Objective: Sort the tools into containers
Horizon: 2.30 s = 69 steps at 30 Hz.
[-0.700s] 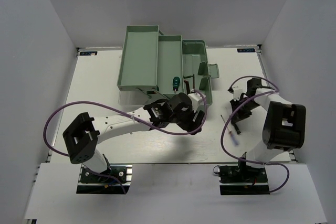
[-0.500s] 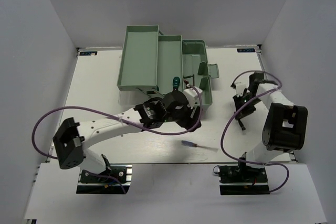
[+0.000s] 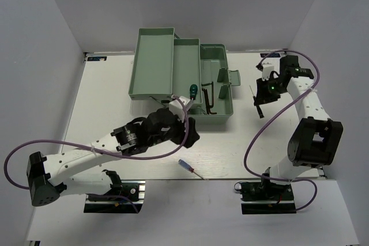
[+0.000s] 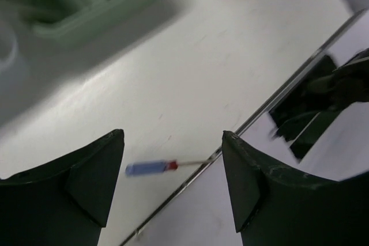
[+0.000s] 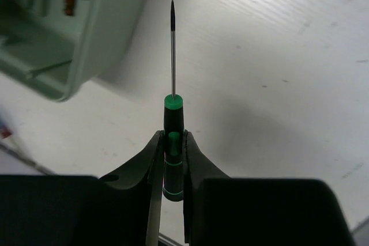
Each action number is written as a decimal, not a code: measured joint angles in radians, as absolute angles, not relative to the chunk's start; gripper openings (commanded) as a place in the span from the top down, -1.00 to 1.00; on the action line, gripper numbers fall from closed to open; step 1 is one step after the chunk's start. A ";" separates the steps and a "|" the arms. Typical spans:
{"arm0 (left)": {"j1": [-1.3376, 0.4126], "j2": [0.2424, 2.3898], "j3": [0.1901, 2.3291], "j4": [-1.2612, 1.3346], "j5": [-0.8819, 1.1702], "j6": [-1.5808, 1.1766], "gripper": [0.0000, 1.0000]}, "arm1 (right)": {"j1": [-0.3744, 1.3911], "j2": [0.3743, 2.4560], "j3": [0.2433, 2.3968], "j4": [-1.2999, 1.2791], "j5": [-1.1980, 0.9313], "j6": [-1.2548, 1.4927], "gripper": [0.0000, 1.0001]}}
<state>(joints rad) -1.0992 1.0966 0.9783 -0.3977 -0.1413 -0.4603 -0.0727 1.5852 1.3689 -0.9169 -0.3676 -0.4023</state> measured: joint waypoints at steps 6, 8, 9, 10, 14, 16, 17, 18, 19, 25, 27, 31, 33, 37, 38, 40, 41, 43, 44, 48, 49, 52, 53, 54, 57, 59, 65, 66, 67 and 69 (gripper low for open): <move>-1.099 1.047 0.804 -0.512 -0.179 -0.596 -0.58 | -0.047 1.539 1.429 -0.937 -0.645 -0.394 1.00; -1.099 1.027 0.769 -0.540 -0.180 -0.645 -0.58 | -0.004 1.535 1.492 -0.892 -0.749 -0.363 1.00; -1.099 1.019 0.760 -0.552 -0.180 -0.669 -0.58 | 0.028 1.535 1.522 -0.859 -0.790 -0.334 1.00; -1.099 1.013 0.756 -0.565 -0.181 -0.692 -0.58 | 0.063 1.540 1.549 -0.819 -0.826 -0.304 1.00; -1.099 1.002 0.745 -0.599 -0.181 -0.780 -0.58 | 0.237 1.613 1.657 -0.640 -0.907 -0.167 1.00; -1.099 1.002 0.729 -0.603 -0.179 -0.814 -0.58 | 0.325 1.685 1.712 -0.532 -0.910 -0.070 1.00; -1.099 1.002 0.719 -0.606 -0.177 -0.827 -0.58 | 0.360 1.720 1.738 -0.479 -0.908 -0.022 1.00; -1.099 1.002 0.713 -0.607 -0.173 -0.839 -0.58 | 0.395 1.765 1.769 -0.420 -0.898 0.031 1.00; -1.099 1.002 0.698 -0.607 -0.171 -0.850 -0.58 | 0.429 1.812 1.801 -0.371 -0.888 0.089 1.00; -1.099 1.003 0.657 -0.601 -0.149 -0.889 -0.58 | 0.571 2.080 2.061 -0.199 -0.796 0.345 1.00; -1.099 1.003 0.649 -0.591 -0.138 -0.892 -0.60 | 0.601 2.131 2.119 -0.175 -0.761 0.384 1.00; -1.105 1.023 0.649 -0.569 -0.111 -0.892 -0.60 | 0.646 2.158 2.133 -0.156 -0.705 0.412 -0.05; -1.108 1.055 0.657 -0.572 -0.097 -0.897 -0.60 | 0.655 2.160 2.130 -0.157 -0.690 0.408 -0.30; -1.109 1.180 0.727 -0.629 -0.078 -0.949 -0.60 | 0.646 2.158 2.129 -0.157 -0.690 0.377 -0.38; -1.110 1.217 0.757 -0.653 -0.074 -0.973 -0.60 | 0.640 2.154 2.126 -0.157 -0.690 0.373 -0.38; -1.113 1.280 0.808 -0.687 -0.067 -1.031 -0.62 | 0.622 2.125 2.093 -0.157 -0.686 0.368 -0.38; -1.115 1.310 0.836 -0.707 -0.064 -1.062 -0.62 | 0.611 2.097 2.061 -0.161 -0.682 0.365 -0.40; -1.119 1.352 0.873 -0.722 -0.064 -1.115 -0.62 | 0.586 2.023 1.989 -0.158 -0.670 0.356 -0.40; -1.121 1.370 0.886 -0.726 -0.063 -1.142 -0.62 | 0.572 1.967 1.934 -0.162 -0.661 0.350 -0.40; -1.127 1.478 0.949 -0.757 -0.054 -1.264 -0.65 | 0.505 1.713 1.714 -0.179 -0.641 0.295 -0.44; -1.130 1.515 0.964 -0.763 -0.049 -1.292 -0.65 | 0.488 1.658 1.675 -0.183 -0.638 0.279 -0.46; -1.151 1.620 0.998 -0.787 -0.032 -1.374 -0.65 | 0.432 1.497 1.546 -0.185 -0.634 0.235 -0.46; -1.160 1.651 1.002 -0.787 -0.032 -1.399 -0.65 | 0.413 1.452 1.507 -0.191 -0.636 0.223 -0.49; -1.170 1.678 1.005 -0.789 -0.036 -1.421 -0.65 | 0.396 1.415 1.470 -0.192 -0.640 0.214 -0.49; -1.184 1.720 1.041 -0.820 -0.050 -1.478 -0.57 | 0.347 1.330 1.375 -0.213 -0.661 0.192 -0.49; -1.190 1.752 1.081 -0.830 -0.076 -1.509 -0.43 | 0.319 1.285 1.313 -0.236 -0.676 0.181 -0.49; -1.200 1.840 1.184 -0.870 -0.104 -1.576 0.54 | 0.247 1.181 1.188 -0.299 -0.725 0.167 -0.49; -1.201 1.849 1.196 -0.862 -0.109 -1.582 0.59 | 0.236 1.168 1.183 -0.306 -0.736 0.164 -0.49; -1.204 1.859 1.208 -0.859 -0.116 -1.583 0.66 | 0.223 1.159 1.182 -0.313 -0.744 0.163 -0.49; -1.213 1.866 1.219 -0.862 -0.126 -1.587 0.75 | 0.202 1.143 1.182 -0.320 -0.763 0.161 -0.49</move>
